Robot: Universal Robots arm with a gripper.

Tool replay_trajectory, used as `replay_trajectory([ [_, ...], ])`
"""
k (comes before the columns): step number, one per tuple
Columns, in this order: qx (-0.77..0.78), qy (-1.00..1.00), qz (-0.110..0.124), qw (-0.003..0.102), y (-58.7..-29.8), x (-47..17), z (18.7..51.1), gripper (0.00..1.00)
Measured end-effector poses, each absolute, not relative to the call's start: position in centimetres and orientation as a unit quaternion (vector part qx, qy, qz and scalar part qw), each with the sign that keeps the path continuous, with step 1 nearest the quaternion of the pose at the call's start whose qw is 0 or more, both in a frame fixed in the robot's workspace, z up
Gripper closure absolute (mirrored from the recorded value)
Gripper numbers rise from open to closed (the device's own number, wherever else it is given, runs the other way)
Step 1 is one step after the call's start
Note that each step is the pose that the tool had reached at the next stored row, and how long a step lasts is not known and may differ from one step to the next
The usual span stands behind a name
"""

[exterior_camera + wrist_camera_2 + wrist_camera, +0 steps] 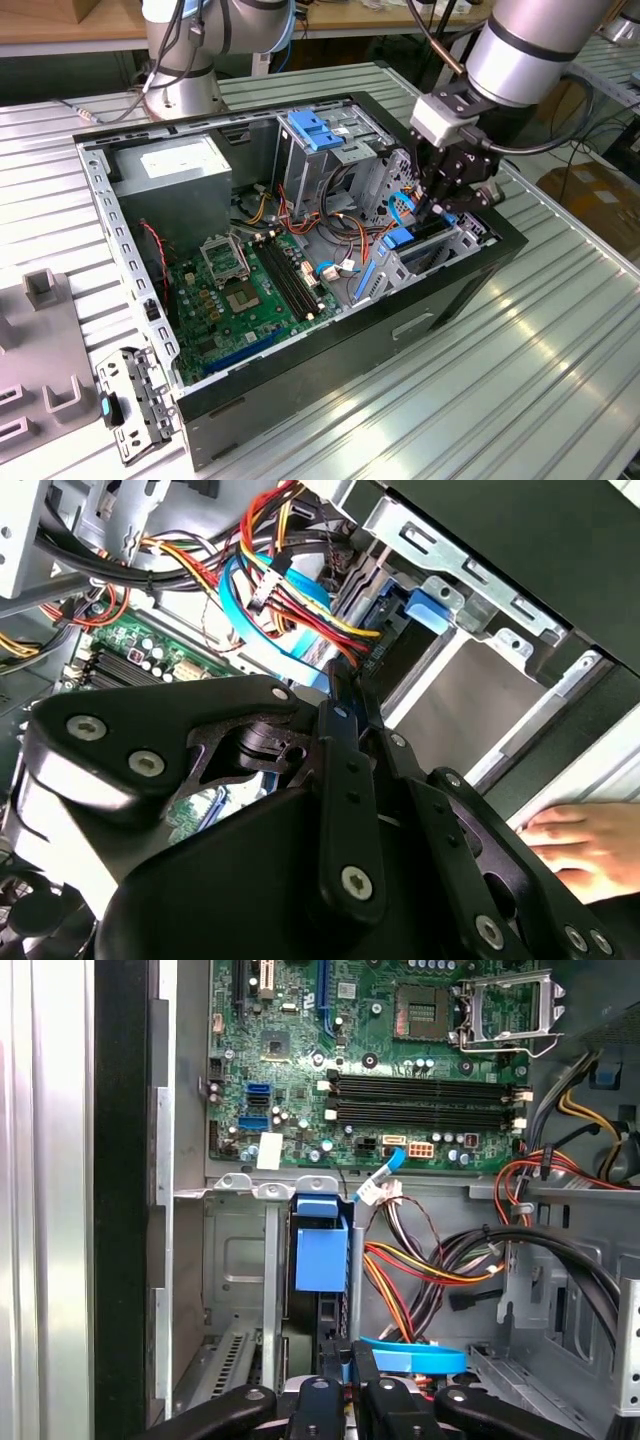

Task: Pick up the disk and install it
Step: 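Insert the second disk wire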

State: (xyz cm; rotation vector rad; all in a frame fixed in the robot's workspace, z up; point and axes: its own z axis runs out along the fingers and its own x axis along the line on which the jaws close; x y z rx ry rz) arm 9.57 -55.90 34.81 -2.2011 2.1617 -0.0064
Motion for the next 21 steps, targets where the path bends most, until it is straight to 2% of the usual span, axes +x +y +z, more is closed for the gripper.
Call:
replay_trajectory([
  [16, -0.713, 0.700, -0.002, 0.029, -56.23, 9.58, 34.19, 0.84],
  [17, -0.713, 0.700, -0.002, 0.029, -56.23, 9.58, 34.18, 0.83],
  [18, -0.713, 0.700, -0.002, 0.029, -56.23, 9.58, 34.22, 0.76],
  [21, -0.713, 0.700, -0.002, 0.028, -56.23, 9.58, 35.07, 0.76],
])
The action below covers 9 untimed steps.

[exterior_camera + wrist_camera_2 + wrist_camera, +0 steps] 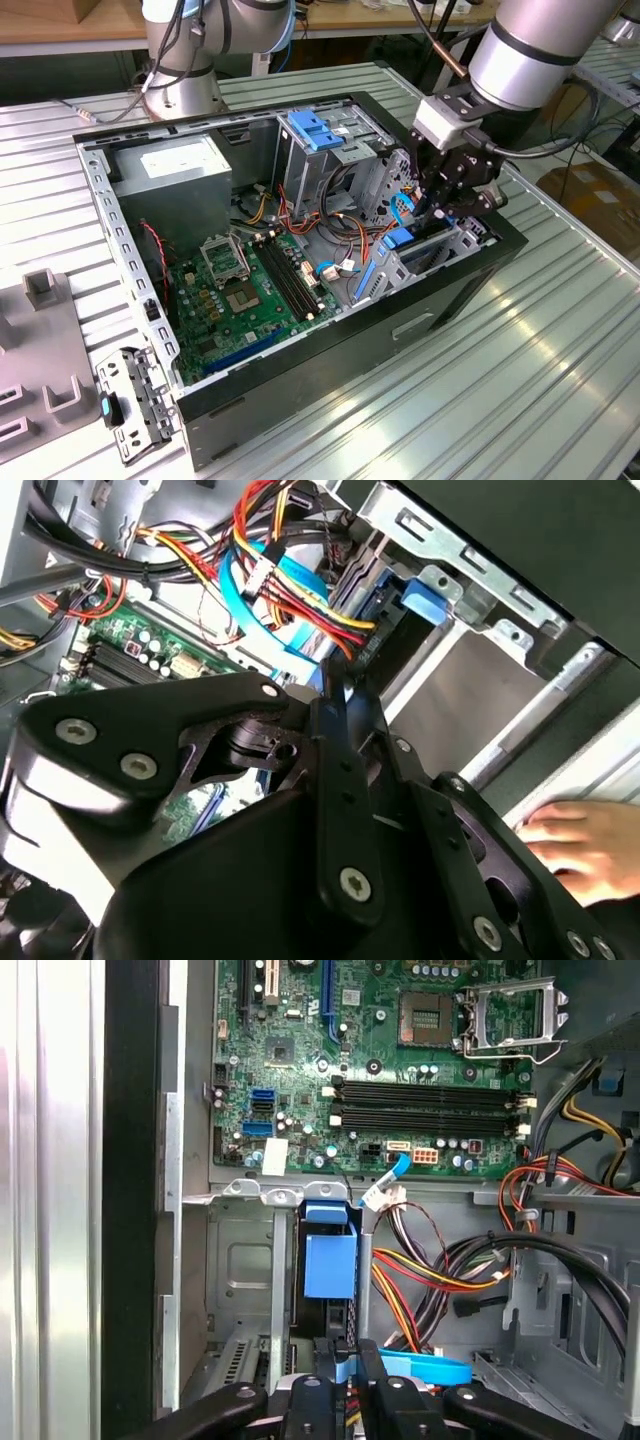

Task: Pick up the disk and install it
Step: 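Insert the second disk wire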

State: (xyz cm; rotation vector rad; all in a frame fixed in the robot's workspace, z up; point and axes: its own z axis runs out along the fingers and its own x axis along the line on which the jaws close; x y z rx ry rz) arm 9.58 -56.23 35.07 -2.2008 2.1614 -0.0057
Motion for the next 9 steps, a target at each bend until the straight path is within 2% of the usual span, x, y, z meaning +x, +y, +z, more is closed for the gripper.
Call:
replay_trajectory([
  [6, -0.713, 0.700, -0.002, 0.029, -56.23, 9.59, 35.88, 0.76],
  [7, -0.713, 0.700, -0.002, 0.028, -56.23, 9.59, 35.90, 0.78],
  [8, -0.713, 0.700, -0.002, 0.028, -56.23, 9.60, 35.91, 0.84],
  [9, -0.713, 0.700, -0.002, 0.028, -56.23, 9.60, 35.91, 0.84],
])
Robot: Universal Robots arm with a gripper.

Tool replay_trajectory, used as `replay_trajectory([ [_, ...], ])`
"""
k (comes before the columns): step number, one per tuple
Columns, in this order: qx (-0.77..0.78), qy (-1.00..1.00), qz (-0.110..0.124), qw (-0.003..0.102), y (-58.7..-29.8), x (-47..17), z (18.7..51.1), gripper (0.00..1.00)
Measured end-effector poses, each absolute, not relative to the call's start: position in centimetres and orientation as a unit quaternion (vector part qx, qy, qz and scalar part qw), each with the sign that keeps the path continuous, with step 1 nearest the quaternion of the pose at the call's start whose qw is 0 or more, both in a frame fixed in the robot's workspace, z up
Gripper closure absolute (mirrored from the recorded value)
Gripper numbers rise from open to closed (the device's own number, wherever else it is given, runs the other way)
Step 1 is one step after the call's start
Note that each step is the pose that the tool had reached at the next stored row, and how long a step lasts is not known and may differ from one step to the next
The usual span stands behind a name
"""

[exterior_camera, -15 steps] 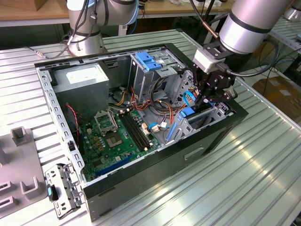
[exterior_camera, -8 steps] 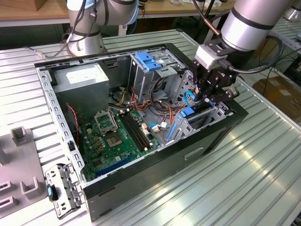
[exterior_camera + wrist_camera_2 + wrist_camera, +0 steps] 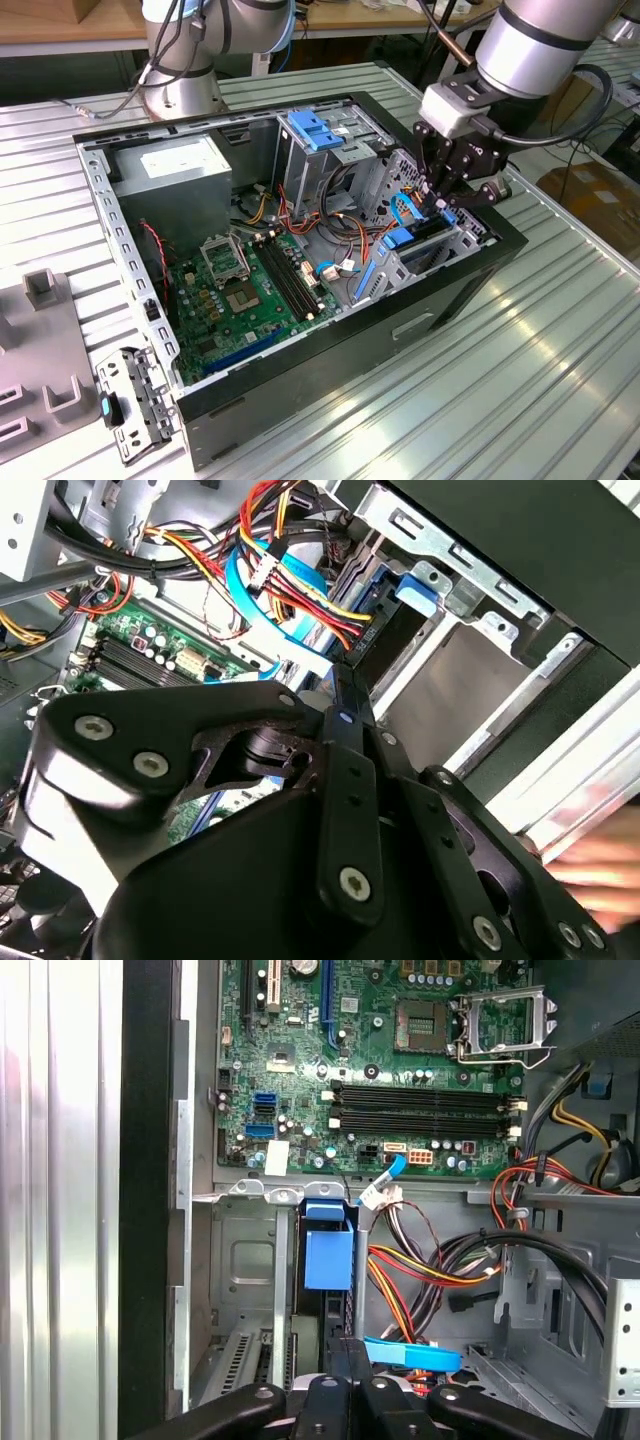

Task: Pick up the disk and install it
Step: 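Insert the second disk wire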

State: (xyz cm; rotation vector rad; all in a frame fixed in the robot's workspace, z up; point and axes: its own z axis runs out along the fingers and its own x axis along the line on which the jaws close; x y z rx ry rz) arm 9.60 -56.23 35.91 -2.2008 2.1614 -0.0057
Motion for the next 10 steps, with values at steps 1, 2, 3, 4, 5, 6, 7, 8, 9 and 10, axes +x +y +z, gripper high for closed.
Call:
replay_trajectory([
  [1, -0.713, 0.700, -0.002, 0.028, -56.23, 9.60, 35.92, 0.89],
  [2, -0.713, 0.700, -0.002, 0.028, -56.23, 9.59, 35.92, 0.89],
  [3, -0.713, 0.700, -0.002, 0.028, -56.23, 9.59, 35.93, 0.89],
  [4, -0.713, 0.700, -0.002, 0.028, -56.23, 9.59, 35.94, 0.89],
  [5, -0.713, 0.700, -0.002, 0.028, -56.23, 9.60, 35.94, 0.89],
  [6, -0.713, 0.700, -0.002, 0.028, -56.23, 9.59, 35.95, 0.89],
  [7, -0.713, 0.700, -0.002, 0.028, -56.23, 9.59, 35.98, 0.89],
  [8, -0.713, 0.700, -0.002, 0.028, -56.23, 9.60, 36.00, 0.89],
  [9, -0.713, 0.700, -0.002, 0.028, -56.23, 9.59, 36.00, 0.89],
  [10, -0.713, 0.700, -0.002, 0.028, -56.23, 9.59, 36.01, 0.89],
])
